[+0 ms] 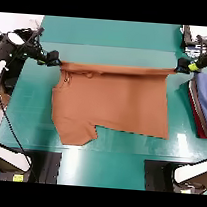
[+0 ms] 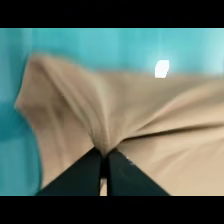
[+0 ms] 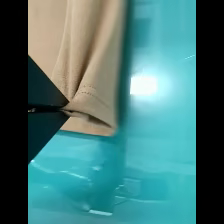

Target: Fold the shirts.

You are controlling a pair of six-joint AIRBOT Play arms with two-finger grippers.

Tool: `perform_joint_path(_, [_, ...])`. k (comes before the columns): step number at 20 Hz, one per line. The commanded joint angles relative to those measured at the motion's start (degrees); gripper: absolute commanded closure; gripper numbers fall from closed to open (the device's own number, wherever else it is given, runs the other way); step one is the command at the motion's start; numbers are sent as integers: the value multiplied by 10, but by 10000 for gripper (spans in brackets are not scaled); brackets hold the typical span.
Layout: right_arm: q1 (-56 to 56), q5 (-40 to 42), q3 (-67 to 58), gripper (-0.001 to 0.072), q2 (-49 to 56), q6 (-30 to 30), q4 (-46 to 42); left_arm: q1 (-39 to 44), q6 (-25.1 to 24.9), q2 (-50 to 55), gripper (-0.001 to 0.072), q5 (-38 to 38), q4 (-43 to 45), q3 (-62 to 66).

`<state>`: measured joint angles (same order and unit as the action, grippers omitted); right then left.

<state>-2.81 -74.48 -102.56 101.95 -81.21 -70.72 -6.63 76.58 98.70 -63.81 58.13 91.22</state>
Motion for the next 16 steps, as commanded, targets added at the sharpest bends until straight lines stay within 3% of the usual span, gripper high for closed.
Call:
perform_joint_path(1, [9,13,96,695,-38,0,-28,18,12,3,683,-53,90,-17])
perform_joint_path(5, [20,46,201,693,-78,0,-23,33,33,3,679,-56,98,-52])
perform_joint_path(6, [20,50,217,624,-86,0,-16,33,49,3,537,-61,110,-52])
perform_joint_path(7, [20,50,227,388,-91,0,-3,33,61,2,200,-71,121,-52])
perform_joint_path(8, [18,46,233,299,-97,0,7,33,66,0,173,-86,130,-52])
perform_joint_path(12, [1,33,276,300,-163,0,7,33,66,-62,169,-129,192,-91])
perform_joint_path(16, [-20,34,338,301,-253,1,7,33,77,-222,169,-104,200,-276])
